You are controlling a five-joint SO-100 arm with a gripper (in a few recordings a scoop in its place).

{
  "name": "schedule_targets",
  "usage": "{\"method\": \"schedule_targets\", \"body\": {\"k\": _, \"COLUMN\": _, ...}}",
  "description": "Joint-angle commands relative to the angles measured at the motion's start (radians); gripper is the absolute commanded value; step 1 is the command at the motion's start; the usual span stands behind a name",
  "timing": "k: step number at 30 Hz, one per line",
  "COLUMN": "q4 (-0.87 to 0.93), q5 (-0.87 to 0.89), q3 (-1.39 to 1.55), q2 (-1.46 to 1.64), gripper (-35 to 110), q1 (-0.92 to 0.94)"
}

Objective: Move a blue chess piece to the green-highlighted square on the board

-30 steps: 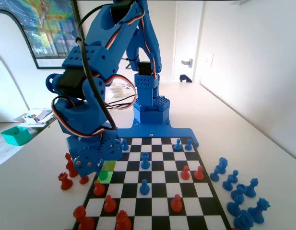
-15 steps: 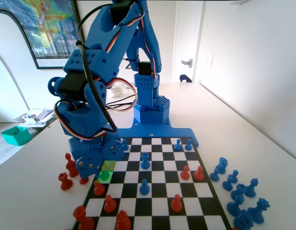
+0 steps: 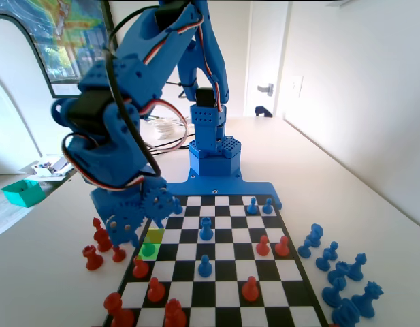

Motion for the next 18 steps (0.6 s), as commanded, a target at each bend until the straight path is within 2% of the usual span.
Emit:
{"method": "schedule_targets", "body": {"k": 1, "q4": 0.114, "q5": -0.025, "q3": -0.089, "q2": 0.146, "gripper": 16, "q1": 0.02}}
{"method": "schedule_targets", "body": {"k": 7, "q4": 0.285, "q5": -0.006, "q3": -0.118, "q2": 0.296, "gripper": 9, "q1": 0.005}}
{"method": "schedule_targets", "body": {"k": 10, "q4": 0.351, "q5": 0.077, "q3": -0.114, "q2": 0.385, "gripper": 1, "q1": -0.02}}
{"method": "schedule_targets", "body": {"k": 18, "q4": 0.46, "q5": 0.417, "q3": -0.114, "q2": 0.627, "gripper": 1, "q1": -0.094}}
